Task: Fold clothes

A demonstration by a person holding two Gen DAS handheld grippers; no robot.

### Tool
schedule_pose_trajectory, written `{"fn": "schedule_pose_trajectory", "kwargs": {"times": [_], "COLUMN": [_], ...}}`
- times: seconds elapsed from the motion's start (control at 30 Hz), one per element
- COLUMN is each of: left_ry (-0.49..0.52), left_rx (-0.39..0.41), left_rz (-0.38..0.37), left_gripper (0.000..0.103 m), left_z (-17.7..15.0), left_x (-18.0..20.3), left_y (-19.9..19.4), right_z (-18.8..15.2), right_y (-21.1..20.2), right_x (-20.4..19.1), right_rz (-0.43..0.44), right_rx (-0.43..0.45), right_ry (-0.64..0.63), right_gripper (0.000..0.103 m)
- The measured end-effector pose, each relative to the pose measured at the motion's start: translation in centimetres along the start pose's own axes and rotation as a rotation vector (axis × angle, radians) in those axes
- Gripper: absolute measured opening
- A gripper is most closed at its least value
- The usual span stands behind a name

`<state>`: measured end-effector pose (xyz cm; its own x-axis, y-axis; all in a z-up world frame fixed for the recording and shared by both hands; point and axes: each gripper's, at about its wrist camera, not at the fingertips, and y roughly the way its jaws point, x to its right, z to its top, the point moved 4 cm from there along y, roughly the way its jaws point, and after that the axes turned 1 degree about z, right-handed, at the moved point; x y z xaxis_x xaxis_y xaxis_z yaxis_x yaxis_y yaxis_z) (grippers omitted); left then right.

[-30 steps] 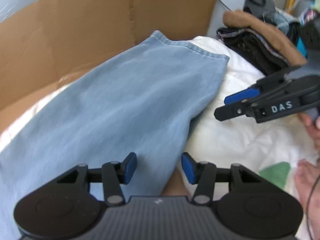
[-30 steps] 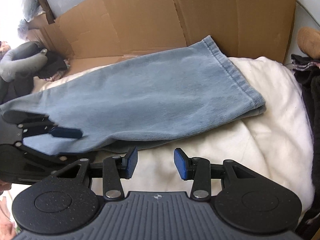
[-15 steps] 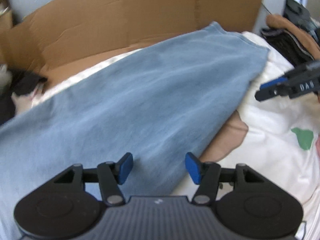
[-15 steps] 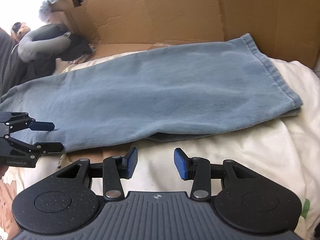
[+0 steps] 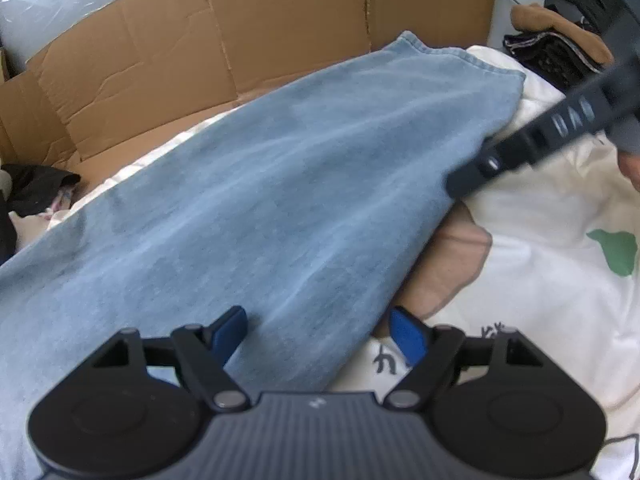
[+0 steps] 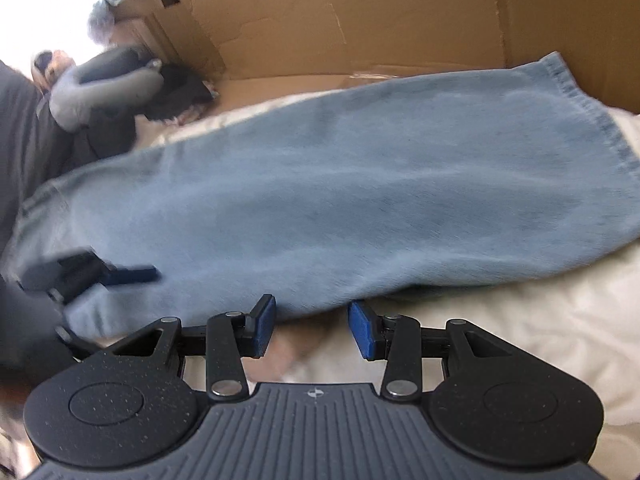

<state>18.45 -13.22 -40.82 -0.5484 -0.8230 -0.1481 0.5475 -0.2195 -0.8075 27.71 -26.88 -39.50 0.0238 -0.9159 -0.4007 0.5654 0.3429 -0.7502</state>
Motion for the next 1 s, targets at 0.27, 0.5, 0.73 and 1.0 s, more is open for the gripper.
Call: {"fn": "schedule_pose_trajectory", "kwargs": {"times": [0.27, 0.5, 0.73, 1.0], "left_ry": [0.022, -0.134, -0.176, -0.086], "left_rx": [0.029, 0.091, 0.105, 0.03], "left_rz": [0.059, -0.036, -0.04, -0.002], "left_gripper": [0.071, 0.021, 0.017, 0.025], "left_z": [0.4, 2.2, 3.1, 1.6], "left_x": [-0.8, -3.6, -4.0, -2.5], "left_y": [0.0, -1.5, -1.7, 0.0], "right_z": [2.0, 1.4, 0.8, 1.3], "right_y": [-0.1, -1.1, 0.2, 2.9], "right_x": [-0.2, -0.6, -2.7, -3.8], "right_rz": [0.026, 0.0, 0.011, -0.018], "right_rx": [0.047, 0.085, 0.024, -0.027], "right_ry": [0.018, -0.078, -0.204, -0.242], "right_gripper": [0.047, 0.047, 0.047, 0.047]}}
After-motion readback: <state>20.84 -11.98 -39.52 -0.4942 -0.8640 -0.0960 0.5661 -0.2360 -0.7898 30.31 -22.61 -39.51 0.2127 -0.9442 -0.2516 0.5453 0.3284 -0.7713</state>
